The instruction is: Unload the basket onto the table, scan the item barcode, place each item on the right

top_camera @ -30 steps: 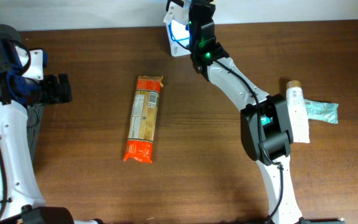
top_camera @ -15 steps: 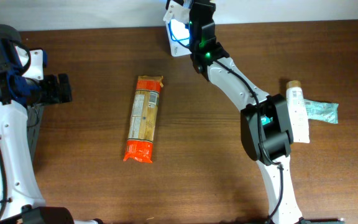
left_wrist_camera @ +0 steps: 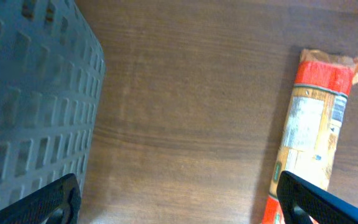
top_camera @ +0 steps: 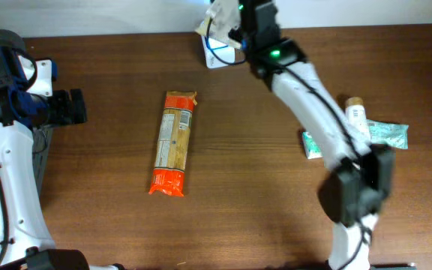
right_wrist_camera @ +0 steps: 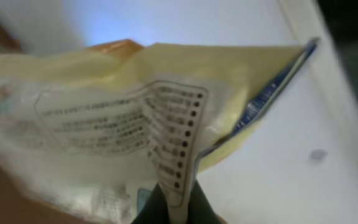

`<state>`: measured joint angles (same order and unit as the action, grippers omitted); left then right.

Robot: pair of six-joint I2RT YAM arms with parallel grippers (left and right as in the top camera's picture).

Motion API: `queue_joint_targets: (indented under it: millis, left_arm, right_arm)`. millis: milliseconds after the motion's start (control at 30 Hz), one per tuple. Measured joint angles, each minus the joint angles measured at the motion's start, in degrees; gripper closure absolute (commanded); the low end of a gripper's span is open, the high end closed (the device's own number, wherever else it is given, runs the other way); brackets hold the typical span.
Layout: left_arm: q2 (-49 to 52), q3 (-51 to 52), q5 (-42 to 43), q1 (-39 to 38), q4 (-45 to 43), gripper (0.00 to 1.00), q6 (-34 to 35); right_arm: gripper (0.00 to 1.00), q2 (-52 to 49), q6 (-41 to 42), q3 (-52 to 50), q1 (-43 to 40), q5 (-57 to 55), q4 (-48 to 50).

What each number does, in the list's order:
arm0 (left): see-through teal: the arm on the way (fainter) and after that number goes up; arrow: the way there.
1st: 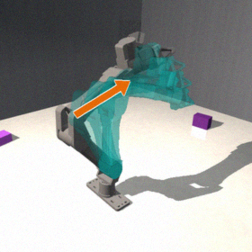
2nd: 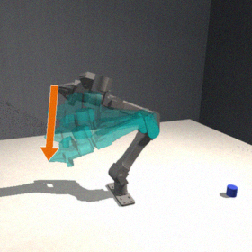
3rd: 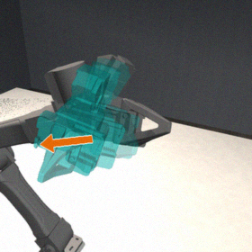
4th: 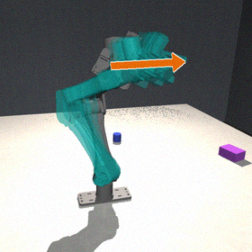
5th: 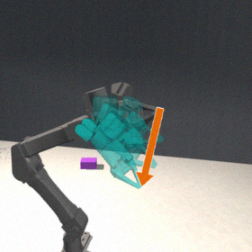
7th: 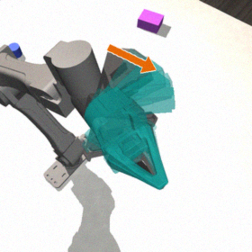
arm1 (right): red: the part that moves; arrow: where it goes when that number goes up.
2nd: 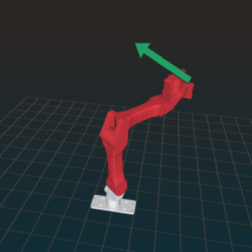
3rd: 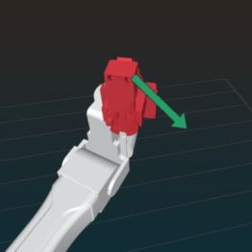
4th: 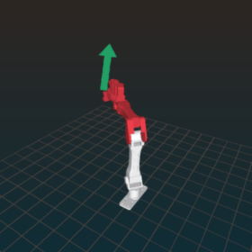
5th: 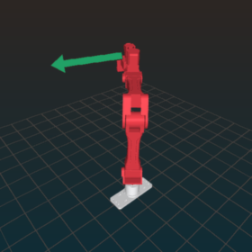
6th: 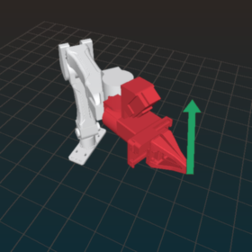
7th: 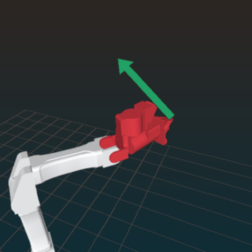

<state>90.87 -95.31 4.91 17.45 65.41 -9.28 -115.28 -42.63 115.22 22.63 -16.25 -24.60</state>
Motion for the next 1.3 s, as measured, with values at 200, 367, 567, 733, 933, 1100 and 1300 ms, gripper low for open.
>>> queue_joint_targets:
  millis: [200, 367, 567, 733, 933, 1100, 1300]
  left_arm:
    - [0.0, 0.0, 0.0, 0.0, 0.0, 0.01, 0.0]
    - [0.0, 0.0, 0.0, 0.0, -0.1, 0.01, 0.0]
    - [0.0, 0.0, 0.0, 0.0, -0.1, 0.01, 0.0]
    - [0.0, 0.0, 0.0, 0.0, -0.1, 0.01, 0.0]
    - [0.0, 0.0, 0.0, 0.0, 0.0, 0.01, 0.0]
    - [0.0, 0.0, 0.0, 0.0, -0.1, 0.01, 0.0]
    - [0.0, 0.0, 0.0, 0.0, 0.0, 0.01, 0.0]
  right_arm:
    - [0.96, 19.6, 34.0, 1.0, -0.5, 10.0, -35.5]
    - [0.96, 20.3, 47.7, -0.2, -14.0, 18.7, -54.6]
    - [0.96, 18.8, 52.8, -17.7, -34.3, 23.3, -44.9]
    - [0.38, 17.5, 54.5, -35.6, -46.3, 29.1, -33.6]
    - [0.39, 17.5, 54.7, -34.1, -52.3, 31.3, -40.4]
    - [0.34, 17.5, 51.4, -29.7, -37.0, 38.2, -36.7]
    - [0.03, 15.6, 49.5, -28.8, -11.5, 38.2, -12.5]
